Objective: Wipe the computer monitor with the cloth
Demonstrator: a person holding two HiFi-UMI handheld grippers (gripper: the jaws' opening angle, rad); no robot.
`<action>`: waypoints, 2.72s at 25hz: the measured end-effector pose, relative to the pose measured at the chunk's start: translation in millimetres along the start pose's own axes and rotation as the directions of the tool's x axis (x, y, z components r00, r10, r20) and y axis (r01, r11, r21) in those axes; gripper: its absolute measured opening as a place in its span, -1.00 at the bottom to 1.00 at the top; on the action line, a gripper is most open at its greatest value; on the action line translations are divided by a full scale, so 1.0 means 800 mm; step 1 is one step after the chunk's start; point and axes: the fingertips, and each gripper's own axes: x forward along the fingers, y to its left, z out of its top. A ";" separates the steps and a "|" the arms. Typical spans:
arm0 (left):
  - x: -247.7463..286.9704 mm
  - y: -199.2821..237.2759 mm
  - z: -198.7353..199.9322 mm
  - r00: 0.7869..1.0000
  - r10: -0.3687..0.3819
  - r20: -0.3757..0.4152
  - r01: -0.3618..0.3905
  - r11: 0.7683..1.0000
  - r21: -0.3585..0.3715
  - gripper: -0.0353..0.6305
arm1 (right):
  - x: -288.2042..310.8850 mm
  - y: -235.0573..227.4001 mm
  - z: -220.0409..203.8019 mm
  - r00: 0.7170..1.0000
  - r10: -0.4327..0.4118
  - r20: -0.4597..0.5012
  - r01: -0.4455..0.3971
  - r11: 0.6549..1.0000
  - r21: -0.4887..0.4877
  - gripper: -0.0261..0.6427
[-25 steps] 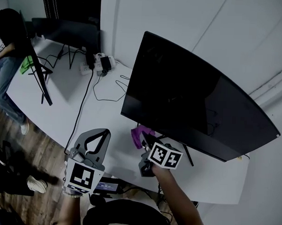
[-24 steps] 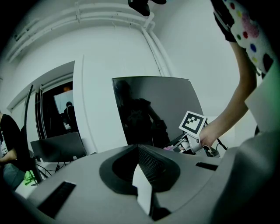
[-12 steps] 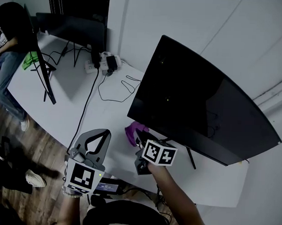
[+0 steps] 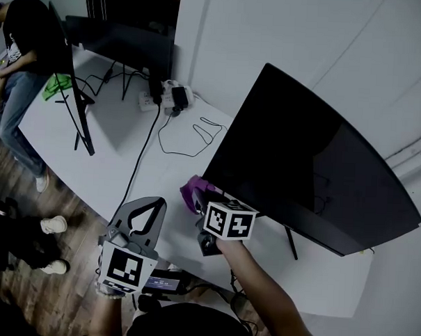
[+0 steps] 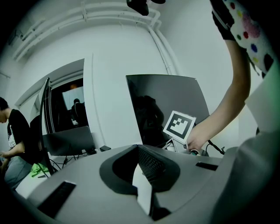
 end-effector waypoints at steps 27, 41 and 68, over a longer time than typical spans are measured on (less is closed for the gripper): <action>-0.006 -0.001 0.011 0.999 0.017 0.031 -0.017 1.000 -0.003 -0.88 | -0.016 0.066 0.080 0.997 0.002 0.082 0.022 0.954 -0.297 -0.65; -0.005 -0.005 0.025 0.999 0.014 0.051 -0.015 1.000 0.011 -0.88 | -0.071 0.109 0.166 0.971 0.054 0.234 0.031 0.939 -0.344 -0.65; -0.021 -0.025 0.054 0.995 -0.010 0.095 0.005 0.999 0.054 -0.88 | -0.177 0.177 0.298 0.875 0.144 0.462 0.075 0.903 -0.422 -0.65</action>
